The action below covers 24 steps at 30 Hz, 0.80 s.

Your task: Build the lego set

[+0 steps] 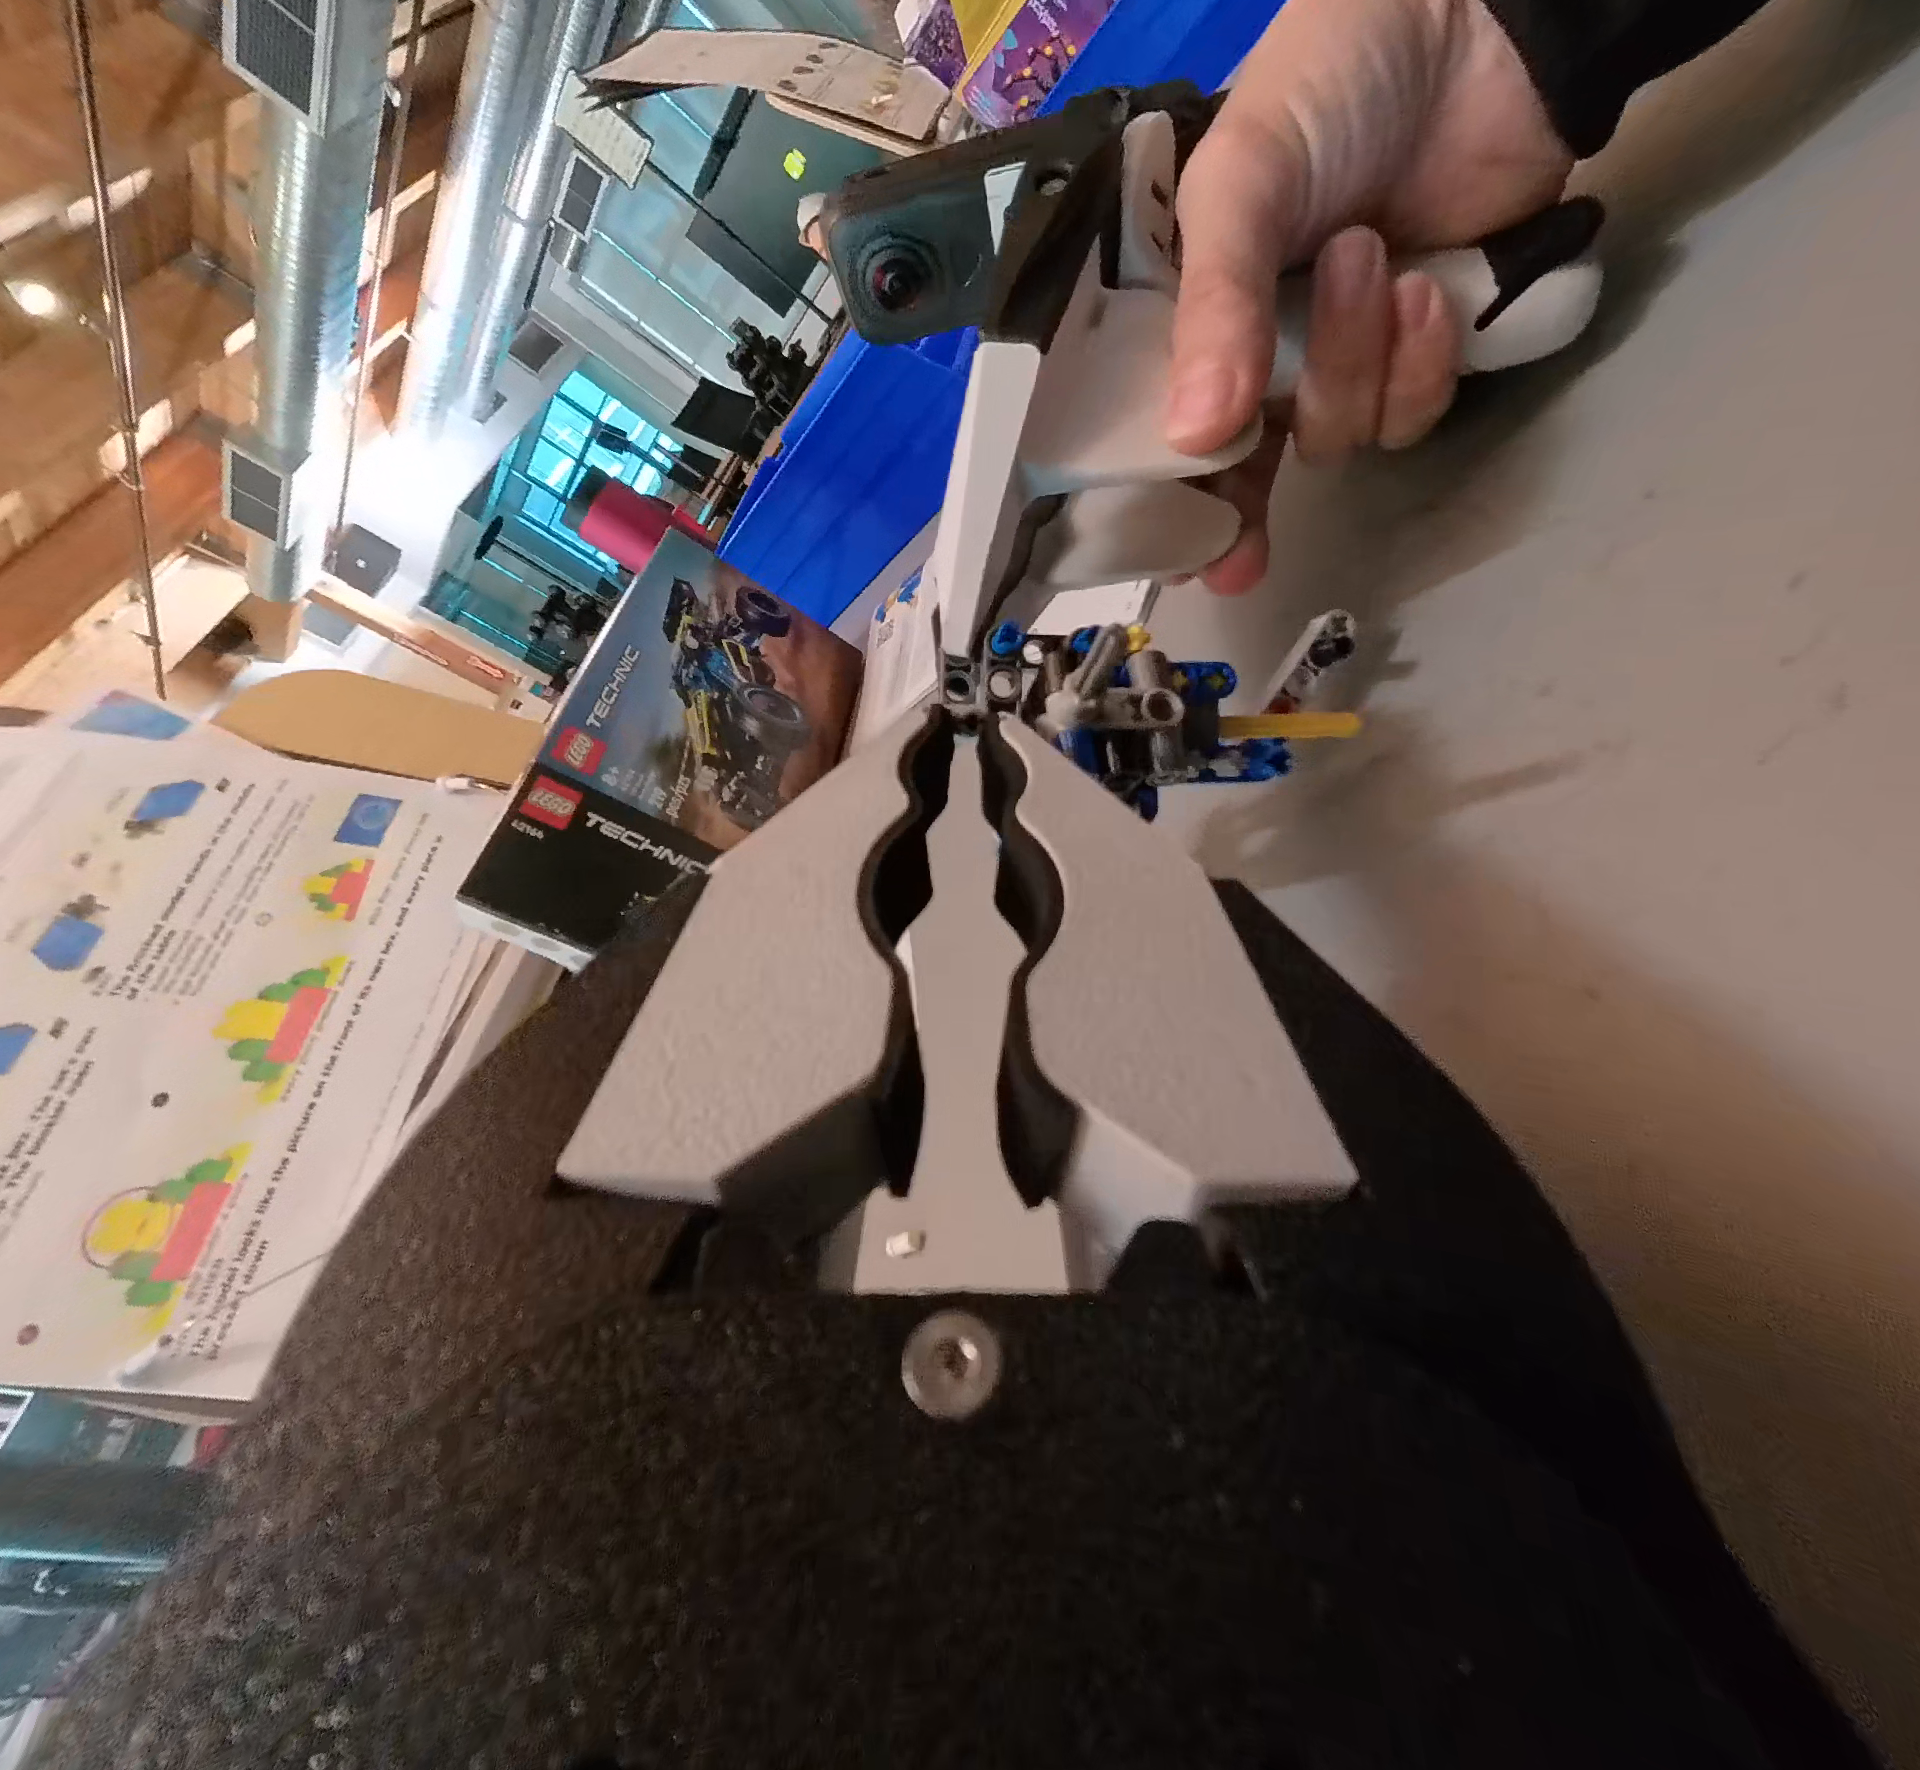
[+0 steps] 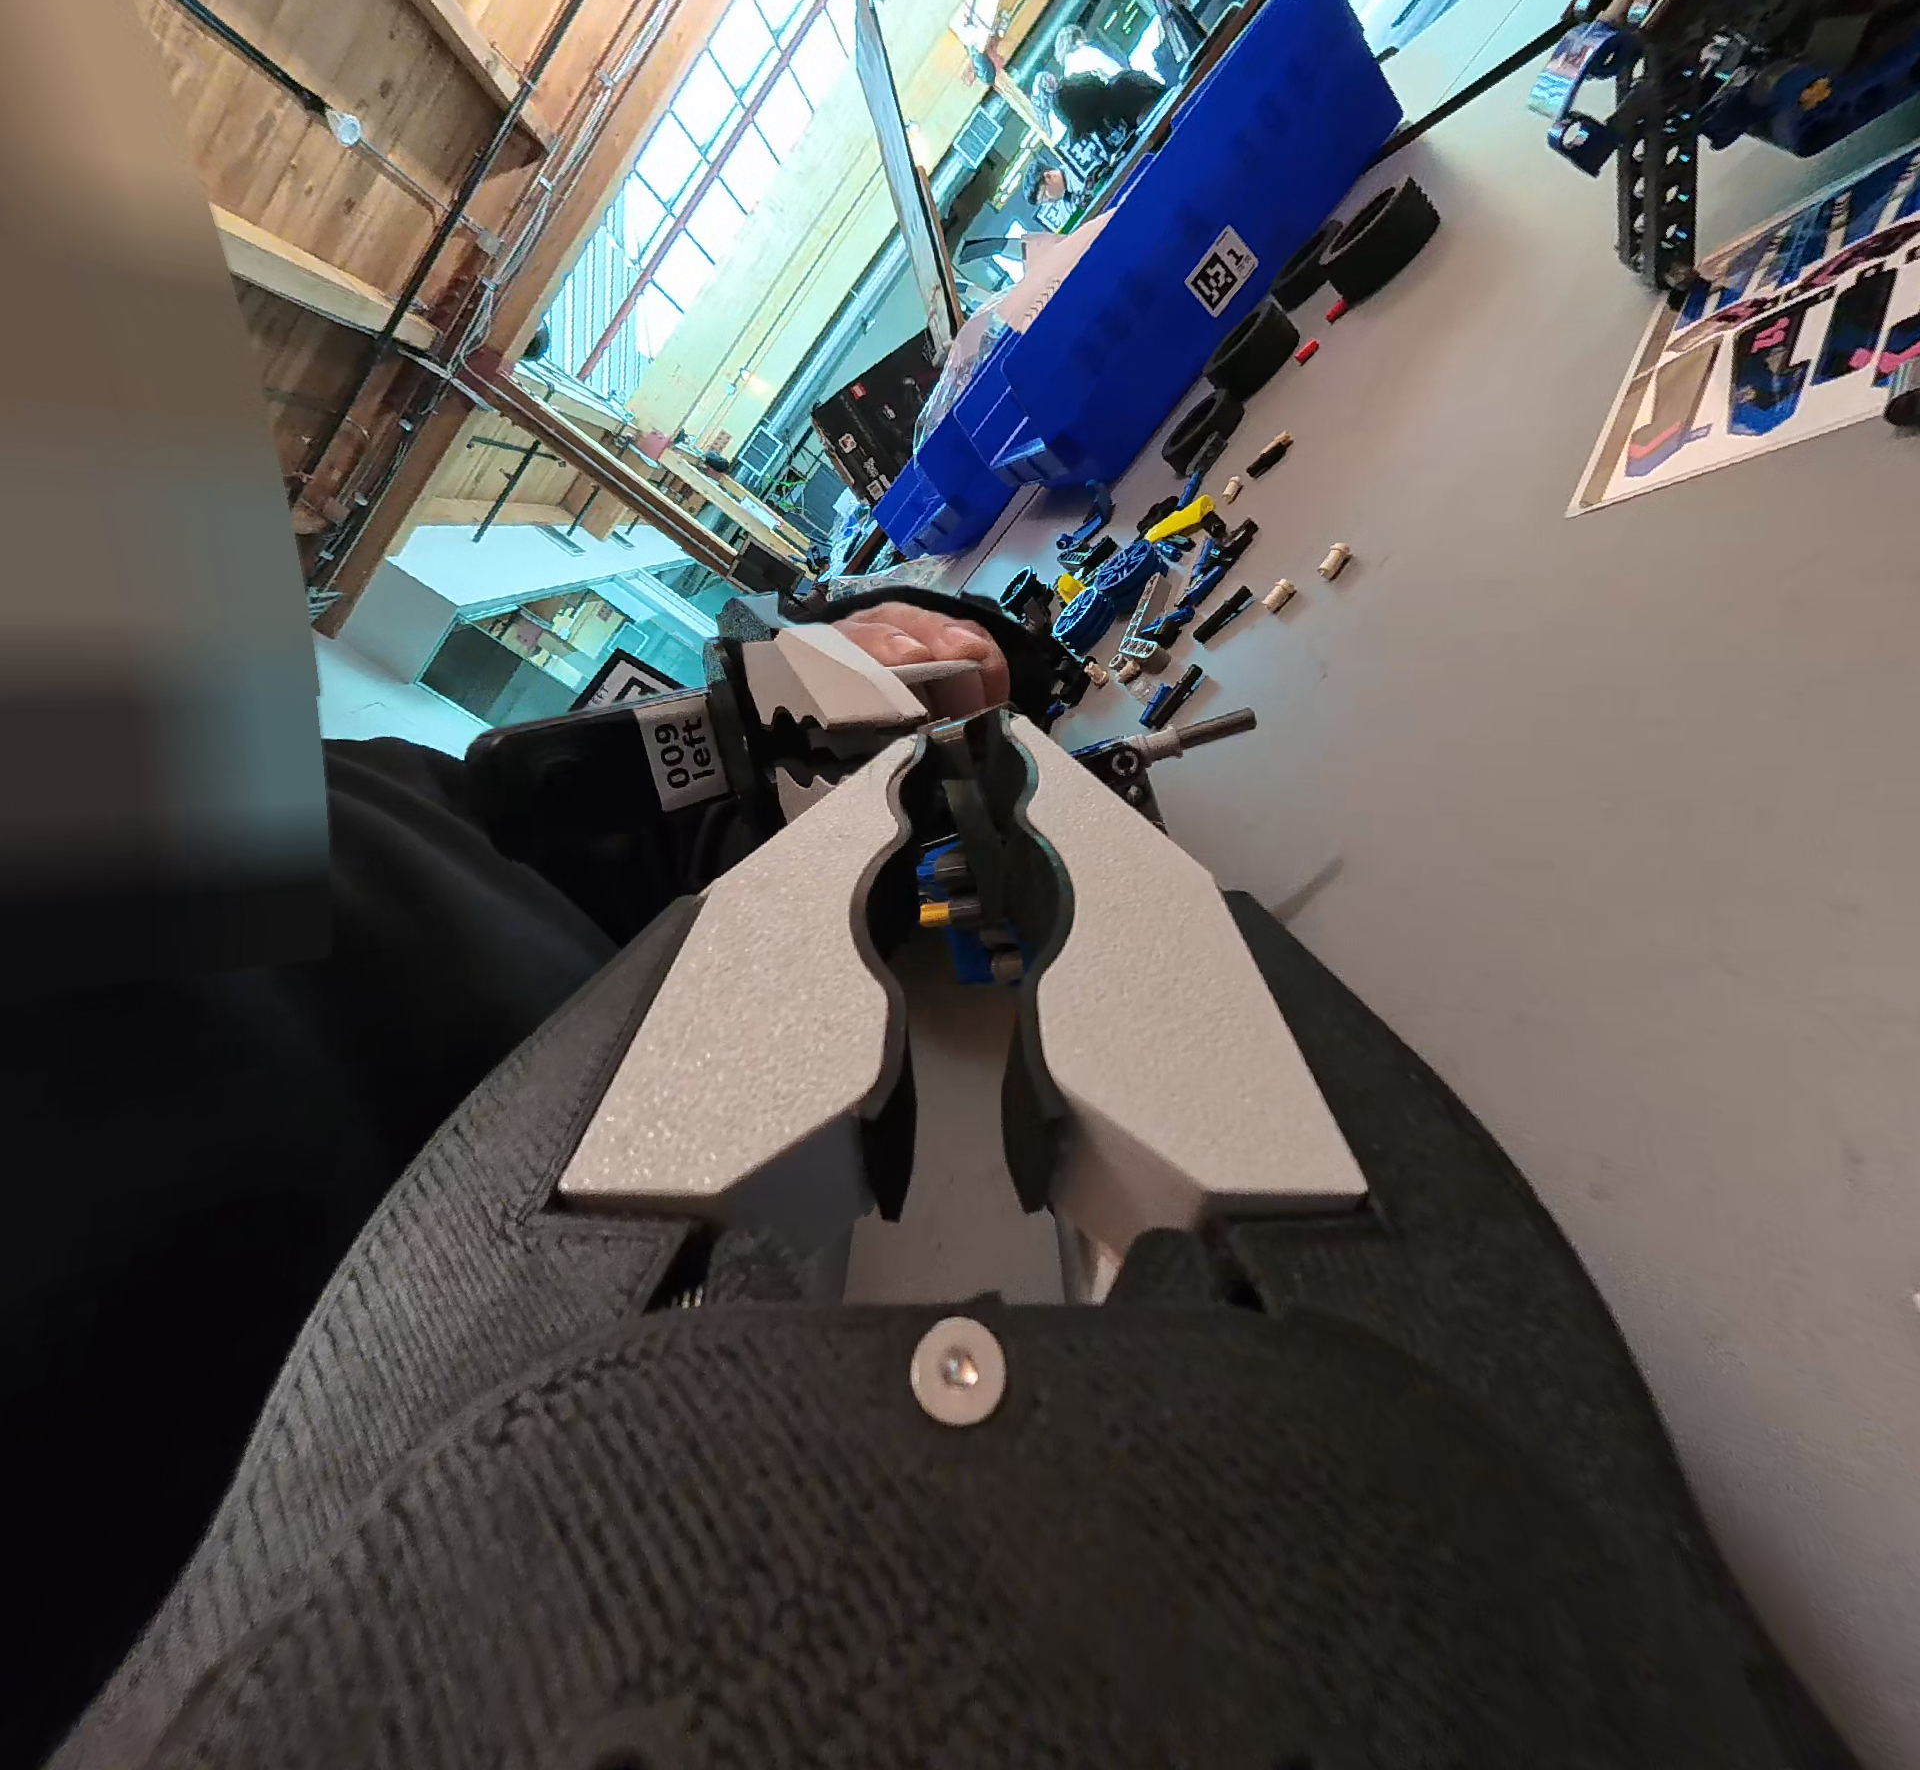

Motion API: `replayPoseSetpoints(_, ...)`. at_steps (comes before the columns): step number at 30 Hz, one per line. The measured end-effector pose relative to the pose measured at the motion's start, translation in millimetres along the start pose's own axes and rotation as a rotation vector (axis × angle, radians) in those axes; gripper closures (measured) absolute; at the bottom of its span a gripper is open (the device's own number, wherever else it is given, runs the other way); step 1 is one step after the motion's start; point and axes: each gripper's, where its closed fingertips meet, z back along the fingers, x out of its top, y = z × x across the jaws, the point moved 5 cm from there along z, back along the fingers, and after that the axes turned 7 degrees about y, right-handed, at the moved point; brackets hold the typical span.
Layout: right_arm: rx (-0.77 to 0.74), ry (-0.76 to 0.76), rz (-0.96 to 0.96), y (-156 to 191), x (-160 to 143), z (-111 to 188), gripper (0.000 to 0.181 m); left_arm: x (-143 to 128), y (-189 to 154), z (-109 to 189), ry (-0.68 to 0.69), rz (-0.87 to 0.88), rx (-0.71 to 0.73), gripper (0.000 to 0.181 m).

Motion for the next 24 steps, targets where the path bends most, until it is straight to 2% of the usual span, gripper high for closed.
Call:
replayPoseSetpoints(6, 0.01, -0.03, 0.002, 1, 3, 1, 0.173, 2, -1, -2, 0.005, -0.042, 0.012, 0.178)
replayPoseSetpoints(9, 0.048, 0.007, 0.002, 4, 0, -3, 0.176, -5, -1, -6, 0.05, -0.032, 0.008, 0.178)
replayPoseSetpoints(11, -0.008, 0.068, 0.066, 5, -7, -10, 0.181, -9, 2, -6, 0.069, -0.025, 0.018, 0.178)
replayPoseSetpoints(12, -0.061, 0.043, 0.068, 1, -5, -9, 0.181, -9, 4, -4, 0.047, -0.012, 0.014, 0.178)
replayPoseSetpoints(14, -0.028, 0.016, 0.036, 1, -2, -3, 0.181, -10, 3, -3, 0.043, 0.01, -0.013, 0.178)
replayPoseSetpoints(19, -0.122, 0.125, 0.086, -5, -11, -6, 0.181, -18, 0, -5, 0.052, 0.12, -0.08, 0.178)
replayPoseSetpoints(24, -0.293, 0.114, 0.204, -1, 3, 6, 0.181, -26, 8, -4, 0.053, 0.259, -0.074, 0.178)
